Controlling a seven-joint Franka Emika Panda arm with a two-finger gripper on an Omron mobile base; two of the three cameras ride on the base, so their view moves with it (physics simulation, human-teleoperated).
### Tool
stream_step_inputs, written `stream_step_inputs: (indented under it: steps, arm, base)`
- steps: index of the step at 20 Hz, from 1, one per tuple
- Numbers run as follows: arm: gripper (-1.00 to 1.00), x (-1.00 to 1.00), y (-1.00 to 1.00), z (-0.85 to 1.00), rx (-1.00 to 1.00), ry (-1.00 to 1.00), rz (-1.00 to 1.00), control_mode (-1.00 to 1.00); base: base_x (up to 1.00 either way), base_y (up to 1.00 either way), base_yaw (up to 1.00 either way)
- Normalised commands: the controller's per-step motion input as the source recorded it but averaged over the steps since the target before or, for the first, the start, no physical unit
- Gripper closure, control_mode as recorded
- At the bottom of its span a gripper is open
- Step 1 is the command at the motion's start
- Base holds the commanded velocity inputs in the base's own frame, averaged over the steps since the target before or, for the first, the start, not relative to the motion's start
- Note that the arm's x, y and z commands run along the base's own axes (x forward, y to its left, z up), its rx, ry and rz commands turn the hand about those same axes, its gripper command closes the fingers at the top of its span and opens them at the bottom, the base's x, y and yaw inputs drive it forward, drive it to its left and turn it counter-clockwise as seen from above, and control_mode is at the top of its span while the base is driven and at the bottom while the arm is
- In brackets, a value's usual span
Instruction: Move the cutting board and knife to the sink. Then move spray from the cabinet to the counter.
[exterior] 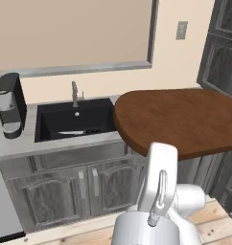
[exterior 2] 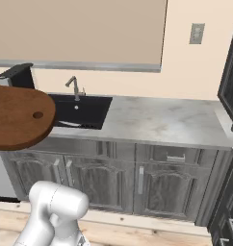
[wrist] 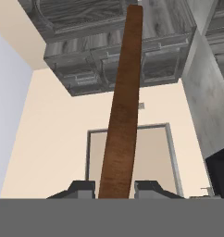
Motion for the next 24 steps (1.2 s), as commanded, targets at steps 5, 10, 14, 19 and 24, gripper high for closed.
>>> stream_step_inputs:
  steps: [5, 10, 14, 19, 24]
  arm:
    - [1.00, 0.00, 0.00, 0.00, 0.00, 0.00, 0.00, 1.00]
    - [1.00, 0.00, 0.00, 0.00, 0.00, 0.00, 0.00, 1.00]
    - [1.00, 0.00, 0.00, 0.00, 0.00, 0.00, 0.00, 1.00]
    - [1.00, 0.00, 0.00, 0.00, 0.00, 0.00, 0.00, 1.00]
    - [1.00, 0.00, 0.00, 0.00, 0.00, 0.00, 0.00, 1.00]
  base:
    - [0.62, -0.55, 0.14]
    - [0.67, -0.01, 0.04]
    - [0.44, 0.36, 0.01]
    - [0.54, 0.29, 0.00]
    - [0.66, 0.29, 0.00]
